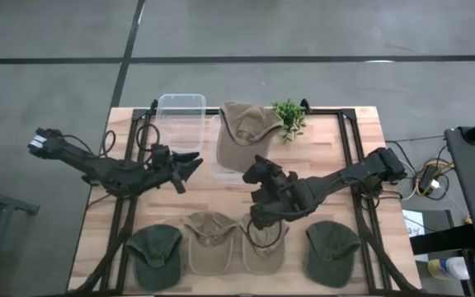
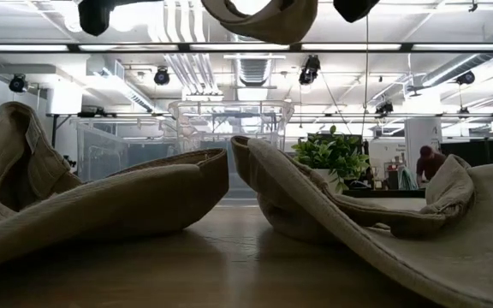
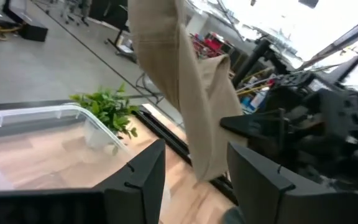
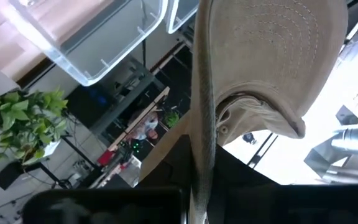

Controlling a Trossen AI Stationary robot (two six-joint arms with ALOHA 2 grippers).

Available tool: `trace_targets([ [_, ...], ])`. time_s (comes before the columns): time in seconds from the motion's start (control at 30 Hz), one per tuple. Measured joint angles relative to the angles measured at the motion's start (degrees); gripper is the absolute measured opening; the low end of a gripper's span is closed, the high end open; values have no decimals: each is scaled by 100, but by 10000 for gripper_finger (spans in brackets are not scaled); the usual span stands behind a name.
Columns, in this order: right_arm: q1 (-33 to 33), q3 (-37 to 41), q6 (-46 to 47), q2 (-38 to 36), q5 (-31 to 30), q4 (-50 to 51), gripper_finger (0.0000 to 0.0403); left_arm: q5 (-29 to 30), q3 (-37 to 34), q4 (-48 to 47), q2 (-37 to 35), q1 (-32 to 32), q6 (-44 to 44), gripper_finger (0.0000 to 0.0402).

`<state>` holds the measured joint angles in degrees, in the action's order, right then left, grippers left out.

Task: Pick & Place hat
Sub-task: Put the top brown cap into the right transparent bin

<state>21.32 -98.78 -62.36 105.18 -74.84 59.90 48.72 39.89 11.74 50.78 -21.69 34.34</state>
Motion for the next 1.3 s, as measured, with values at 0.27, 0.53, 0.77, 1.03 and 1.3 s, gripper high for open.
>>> trace_targets([
  [0.27,-2,0,-211,134,4,-349,13,-68,138,71,337,387,6,165],
  [0.53,0,0,-272,176,8,-397,13,-421,333,114,580,509,9,165],
  [0.77,2,0,-299,178,11,-603,13,-689,530,190,794,613,-67,165],
  [1.03,2,0,-383,177,28,-826,13,-1018,556,194,969,794,-230,156],
  [1.3,8,0,15,176,148,-826,13,-1128,555,133,921,884,-277,21],
])
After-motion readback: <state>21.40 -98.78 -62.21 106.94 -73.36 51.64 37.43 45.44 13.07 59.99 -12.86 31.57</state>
